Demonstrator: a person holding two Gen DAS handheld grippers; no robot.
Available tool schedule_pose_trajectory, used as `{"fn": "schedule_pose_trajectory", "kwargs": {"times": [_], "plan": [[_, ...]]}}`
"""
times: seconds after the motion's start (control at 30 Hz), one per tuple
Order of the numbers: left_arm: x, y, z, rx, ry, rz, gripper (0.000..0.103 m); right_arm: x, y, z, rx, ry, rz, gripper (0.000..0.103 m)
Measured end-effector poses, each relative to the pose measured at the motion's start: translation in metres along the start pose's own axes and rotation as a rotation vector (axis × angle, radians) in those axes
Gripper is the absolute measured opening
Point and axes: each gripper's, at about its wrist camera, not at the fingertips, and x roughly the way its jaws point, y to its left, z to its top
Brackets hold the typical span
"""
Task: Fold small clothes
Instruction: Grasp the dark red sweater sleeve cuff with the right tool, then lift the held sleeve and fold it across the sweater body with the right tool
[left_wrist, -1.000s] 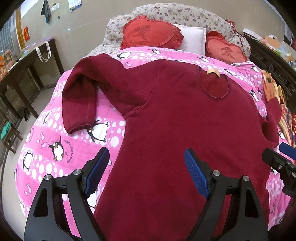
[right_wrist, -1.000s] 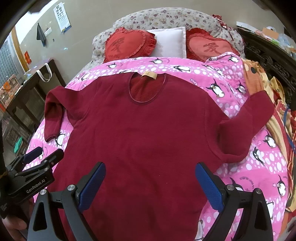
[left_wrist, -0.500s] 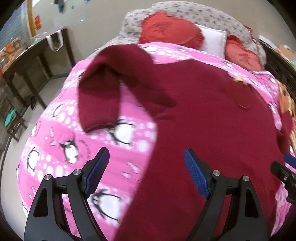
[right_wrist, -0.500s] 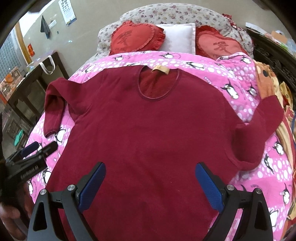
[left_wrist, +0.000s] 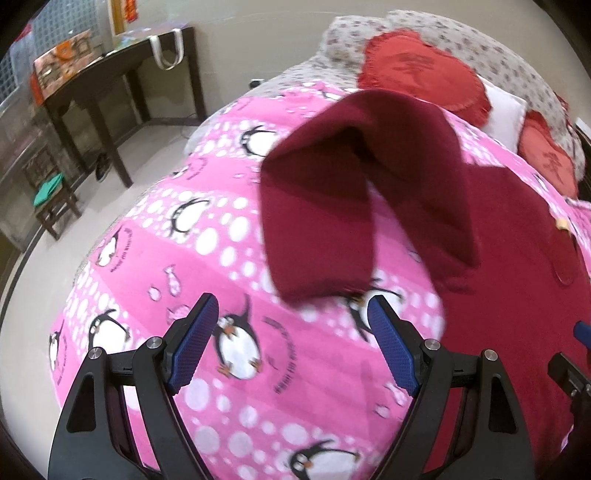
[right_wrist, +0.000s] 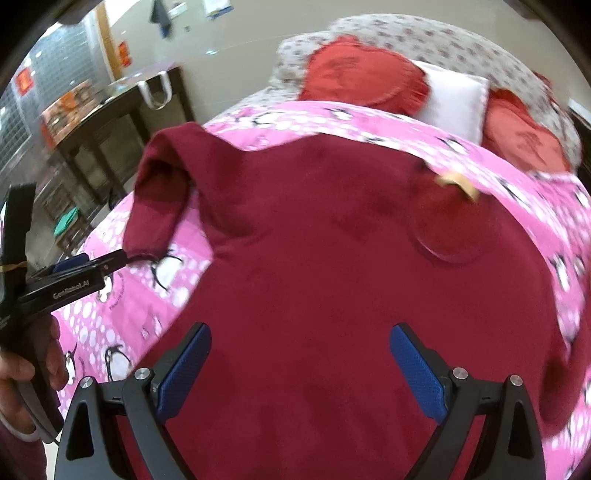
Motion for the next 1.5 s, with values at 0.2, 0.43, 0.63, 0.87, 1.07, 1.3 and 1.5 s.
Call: {"fn": "schedule_pose_trajectory", "kwargs": {"times": [0.2, 0.43, 0.63, 0.87, 1.07, 1.3, 1.5], "plan": [[0.012, 0.015, 0.005, -0.019, 0.015, 0.019, 0.083, 0.021, 0.026, 0.016, -0.049, -0.011, 0.052, 0.096], [0.023, 0.024, 0.008, -0.049, 0.031, 0.018, 0.083, 0.044, 0.055, 0.042, -0.126, -0.031, 0.091, 0.095], [0.025, 0.037, 0.013, -0.066, 0.033, 0.025, 0.083, 0.079, 0.080, 0.053, -0.186, -0.012, 0.159, 0.063], [0.021, 0.051, 0.014, -0.074, 0.012, 0.039, 0.083, 0.119, 0.098, 0.067, -0.263, -0.013, 0.047, 0.059], [0.023, 0.054, 0.012, -0.076, 0.018, 0.027, 0.083, 0.114, 0.102, 0.074, -0.283, -0.043, 0.008, 0.059], [0.024, 0.052, 0.007, -0.087, 0.039, 0.015, 0.083, 0.144, 0.098, 0.083, -0.329, -0.011, -0.063, 0.045], [0.020, 0.057, 0.006, -0.100, 0.039, 0.022, 0.083, 0.130, 0.075, 0.097, -0.226, 0.007, 0.062, 0.012]]}}
